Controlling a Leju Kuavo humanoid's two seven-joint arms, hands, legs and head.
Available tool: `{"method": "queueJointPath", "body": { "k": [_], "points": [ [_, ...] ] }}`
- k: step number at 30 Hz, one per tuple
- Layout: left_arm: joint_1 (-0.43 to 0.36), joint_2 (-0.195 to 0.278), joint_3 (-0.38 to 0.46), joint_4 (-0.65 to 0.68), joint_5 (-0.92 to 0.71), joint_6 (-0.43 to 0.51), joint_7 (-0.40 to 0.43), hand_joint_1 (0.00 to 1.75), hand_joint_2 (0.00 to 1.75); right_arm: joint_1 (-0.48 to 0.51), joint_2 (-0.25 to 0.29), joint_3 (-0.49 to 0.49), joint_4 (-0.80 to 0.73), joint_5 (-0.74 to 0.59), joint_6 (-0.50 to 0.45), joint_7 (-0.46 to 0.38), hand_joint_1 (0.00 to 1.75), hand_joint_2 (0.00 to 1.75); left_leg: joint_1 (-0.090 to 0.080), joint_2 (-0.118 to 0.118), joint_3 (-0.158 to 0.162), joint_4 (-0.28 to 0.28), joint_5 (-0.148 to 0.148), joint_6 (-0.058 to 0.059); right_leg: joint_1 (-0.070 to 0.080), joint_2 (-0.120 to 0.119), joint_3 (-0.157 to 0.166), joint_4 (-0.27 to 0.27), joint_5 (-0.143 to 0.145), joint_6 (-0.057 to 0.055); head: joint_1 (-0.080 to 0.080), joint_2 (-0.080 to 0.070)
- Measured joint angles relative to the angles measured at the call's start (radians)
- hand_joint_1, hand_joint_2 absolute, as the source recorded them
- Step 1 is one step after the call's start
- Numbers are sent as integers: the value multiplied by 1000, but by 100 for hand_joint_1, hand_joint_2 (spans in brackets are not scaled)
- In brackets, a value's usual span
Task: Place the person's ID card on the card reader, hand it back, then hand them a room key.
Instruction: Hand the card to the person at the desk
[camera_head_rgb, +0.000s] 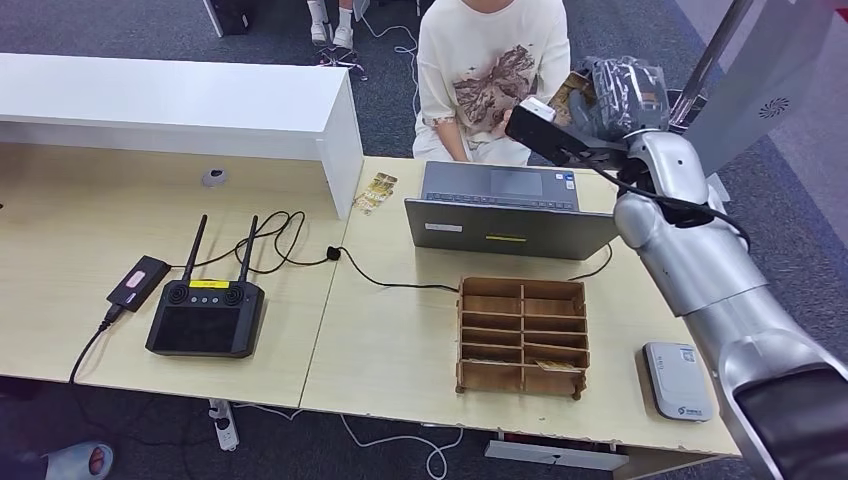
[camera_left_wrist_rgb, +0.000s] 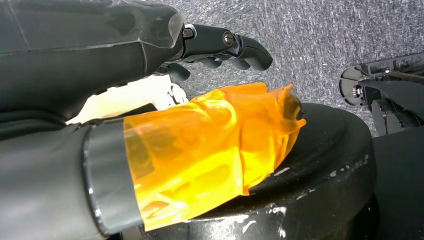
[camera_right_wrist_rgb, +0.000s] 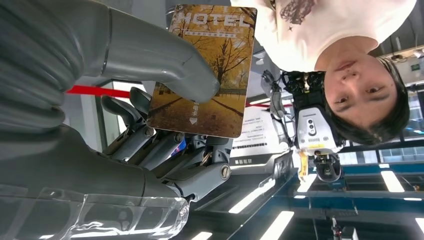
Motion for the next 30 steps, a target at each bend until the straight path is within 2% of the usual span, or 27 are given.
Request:
{"method": "queueJointPath", "body": {
  "k": [6,12,15,28,29,30],
  "points": [
    [0,0,0,0,-1,0,0,0,0,-1,10,12,15,39,-9,0,175,175,0,0,0,0,0,0,0,0,0,0,0,0,0,0],
    [0,0,0,0,5,-12,2,0,0,-16,18,21,75,301,-80,-6,175,175,0,0,0,0,0,0,0,0,0,0,0,0,0,0],
    [0,0,0,0,7,-15,1,0,0,-21,19,28,122,369,-115,-33,175,175,0,0,0,0,0,0,0,0,0,0,0,0,0,0],
    [0,0,0,0,6,-8,0,0,0,-24,19,31,239,428,-185,-59,175,175,0,0,0,0,0,0,0,0,0,0,0,0,0,0],
    [0,0,0,0,7,-8,-1,0,0,-24,19,31,244,430,-188,-60,173,175,0,0,0,0,0,0,0,0,0,0,0,0,0,0],
    [0,0,0,0,8,-7,-1,0,0,-24,19,31,248,433,-192,-61,150,175,0,0,0,0,0,0,0,0,0,0,0,0,0,0]
  ]
}}
